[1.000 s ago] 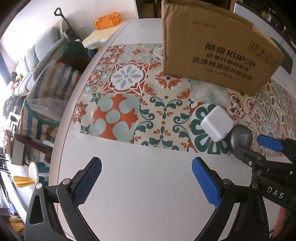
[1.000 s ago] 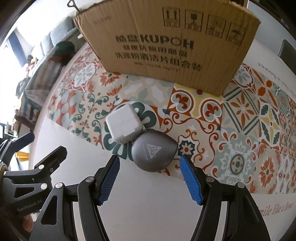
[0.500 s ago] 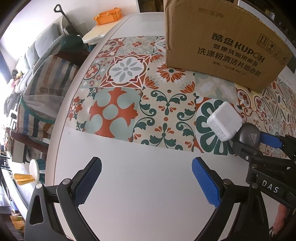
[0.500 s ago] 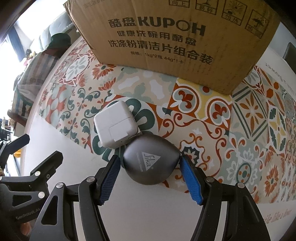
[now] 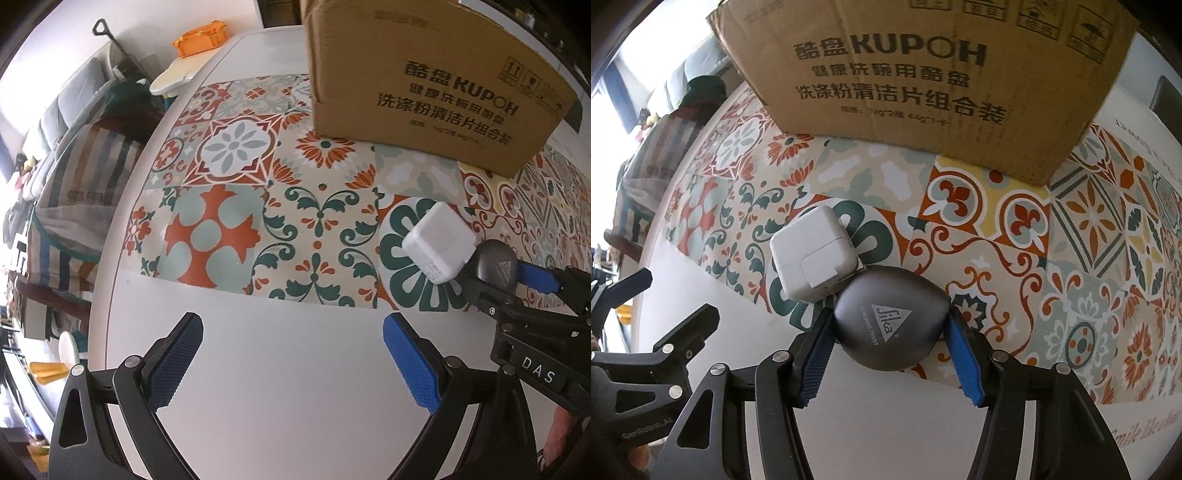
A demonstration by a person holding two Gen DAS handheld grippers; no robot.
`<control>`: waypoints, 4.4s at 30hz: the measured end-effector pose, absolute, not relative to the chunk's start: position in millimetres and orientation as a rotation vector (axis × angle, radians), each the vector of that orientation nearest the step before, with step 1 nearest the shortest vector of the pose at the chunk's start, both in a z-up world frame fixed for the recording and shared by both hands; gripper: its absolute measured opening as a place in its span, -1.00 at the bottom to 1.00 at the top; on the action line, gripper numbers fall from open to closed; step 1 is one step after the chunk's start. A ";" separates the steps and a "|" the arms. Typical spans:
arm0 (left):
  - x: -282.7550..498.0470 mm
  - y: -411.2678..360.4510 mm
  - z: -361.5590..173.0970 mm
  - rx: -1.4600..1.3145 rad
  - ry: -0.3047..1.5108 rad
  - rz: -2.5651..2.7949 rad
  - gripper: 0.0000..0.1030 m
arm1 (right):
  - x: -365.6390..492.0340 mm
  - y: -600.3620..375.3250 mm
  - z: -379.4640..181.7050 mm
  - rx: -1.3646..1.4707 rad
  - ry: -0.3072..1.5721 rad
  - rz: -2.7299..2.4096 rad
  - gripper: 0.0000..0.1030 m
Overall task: Organize rigid objects
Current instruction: 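Grasp the grey Sika puck with the right tool while the left grasps the white charger, then lift both held items and carry them over the box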
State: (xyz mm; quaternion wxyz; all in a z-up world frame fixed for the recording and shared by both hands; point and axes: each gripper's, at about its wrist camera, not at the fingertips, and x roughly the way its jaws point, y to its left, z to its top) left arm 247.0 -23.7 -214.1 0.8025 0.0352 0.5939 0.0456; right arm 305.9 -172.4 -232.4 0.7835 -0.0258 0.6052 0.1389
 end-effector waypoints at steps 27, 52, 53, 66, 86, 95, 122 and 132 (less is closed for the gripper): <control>284.7 -77.0 -217.4 0.262 1.193 -0.373 0.91 | 265.8 -232.3 -201.4 0.191 1.257 0.021 0.14; 299.4 -101.1 -234.4 0.254 1.171 -0.523 -0.12 | 262.4 -246.9 -214.4 0.276 1.276 -0.092 0.15; 298.9 -99.7 -234.0 0.249 1.171 -0.522 -0.12 | 262.4 -247.0 -214.2 0.276 1.275 -0.091 0.15; 283.7 -73.5 -211.9 0.163 1.166 -0.480 -0.12 | 264.0 -230.5 -205.5 0.257 1.251 -0.040 0.15; 265.3 -42.3 -115.0 0.062 0.975 -0.395 -0.12 | 254.9 -217.1 -124.4 0.207 1.076 0.064 0.15; 262.2 -35.7 -73.5 0.039 0.883 -0.368 -0.12 | 255.9 -210.5 -83.2 0.191 0.977 0.106 0.15; 289.9 -34.4 16.3 0.036 0.647 -0.328 -0.12 | 280.7 -204.1 5.4 0.146 0.712 0.178 0.15; 320.6 -42.2 21.0 0.038 0.627 -0.314 -0.12 | 305.1 -204.4 15.0 0.132 0.669 0.185 0.15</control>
